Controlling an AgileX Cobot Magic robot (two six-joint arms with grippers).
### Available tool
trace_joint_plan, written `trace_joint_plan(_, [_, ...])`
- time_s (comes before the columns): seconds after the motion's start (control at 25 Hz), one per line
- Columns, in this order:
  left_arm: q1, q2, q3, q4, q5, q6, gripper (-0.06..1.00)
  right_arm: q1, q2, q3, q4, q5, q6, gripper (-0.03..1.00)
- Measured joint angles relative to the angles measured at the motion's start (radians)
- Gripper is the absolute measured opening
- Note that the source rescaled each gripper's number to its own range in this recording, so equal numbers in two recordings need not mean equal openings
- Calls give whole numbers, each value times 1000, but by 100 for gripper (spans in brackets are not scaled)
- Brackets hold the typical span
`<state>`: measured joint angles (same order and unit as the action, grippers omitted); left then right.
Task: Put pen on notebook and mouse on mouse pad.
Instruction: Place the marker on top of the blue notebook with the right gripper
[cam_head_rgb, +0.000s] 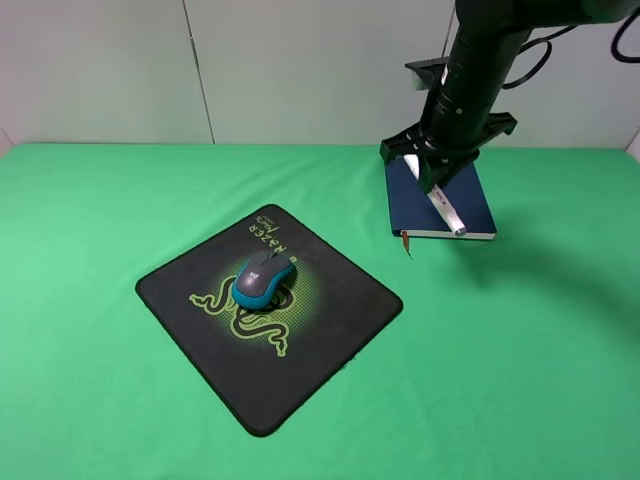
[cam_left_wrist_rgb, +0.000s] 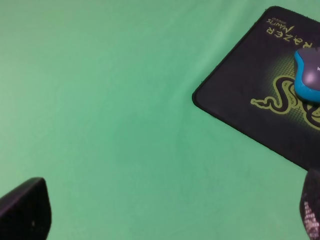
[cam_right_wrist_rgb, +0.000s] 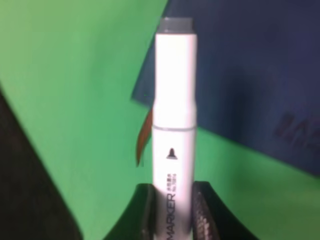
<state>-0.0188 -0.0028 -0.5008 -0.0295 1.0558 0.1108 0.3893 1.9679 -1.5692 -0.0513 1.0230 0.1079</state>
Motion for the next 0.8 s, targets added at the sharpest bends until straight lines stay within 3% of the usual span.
trace_joint_plan(0.48, [0, 0, 0, 0, 0, 0, 100, -118, 313, -408, -2, 68, -16, 1])
trace_joint_plan(0.8, [0, 0, 0, 0, -1, 0, 100, -168, 426, -475, -1, 91, -19, 1])
